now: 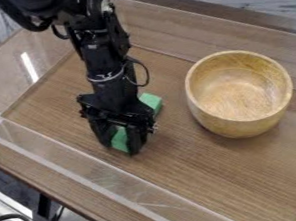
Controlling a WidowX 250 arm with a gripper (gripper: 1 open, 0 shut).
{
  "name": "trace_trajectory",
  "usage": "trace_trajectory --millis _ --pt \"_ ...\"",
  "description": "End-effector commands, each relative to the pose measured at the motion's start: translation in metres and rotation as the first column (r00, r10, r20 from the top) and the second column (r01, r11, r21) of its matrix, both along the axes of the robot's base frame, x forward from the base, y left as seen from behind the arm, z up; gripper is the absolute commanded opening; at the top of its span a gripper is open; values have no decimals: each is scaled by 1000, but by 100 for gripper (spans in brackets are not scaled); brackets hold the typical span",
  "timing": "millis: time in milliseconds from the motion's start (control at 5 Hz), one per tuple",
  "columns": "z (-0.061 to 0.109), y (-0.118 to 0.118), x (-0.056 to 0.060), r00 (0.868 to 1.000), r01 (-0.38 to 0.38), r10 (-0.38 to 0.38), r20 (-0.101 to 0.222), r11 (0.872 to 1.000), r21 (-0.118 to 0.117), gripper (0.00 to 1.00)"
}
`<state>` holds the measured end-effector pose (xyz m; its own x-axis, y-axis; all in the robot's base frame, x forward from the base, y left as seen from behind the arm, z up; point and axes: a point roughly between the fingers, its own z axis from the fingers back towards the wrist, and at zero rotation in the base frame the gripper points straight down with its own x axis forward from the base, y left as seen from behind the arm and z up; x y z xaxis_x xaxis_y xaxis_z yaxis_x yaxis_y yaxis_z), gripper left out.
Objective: Put the green block in the brown bowl
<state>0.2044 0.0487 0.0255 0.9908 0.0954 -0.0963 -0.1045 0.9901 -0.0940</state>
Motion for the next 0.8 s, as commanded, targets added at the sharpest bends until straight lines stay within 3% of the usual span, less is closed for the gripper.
trace_trajectory --millis 0,200,400,600 --pt "15 3 11 999 -9 8 50 1000 8 0" --pt "23 2 12 998 -12 12 54 1000 0 0" --pt "44 -2 21 996 -17 18 83 1000 -13 0" --pt "74 -10 44 991 -17 22 129 999 -35 0"
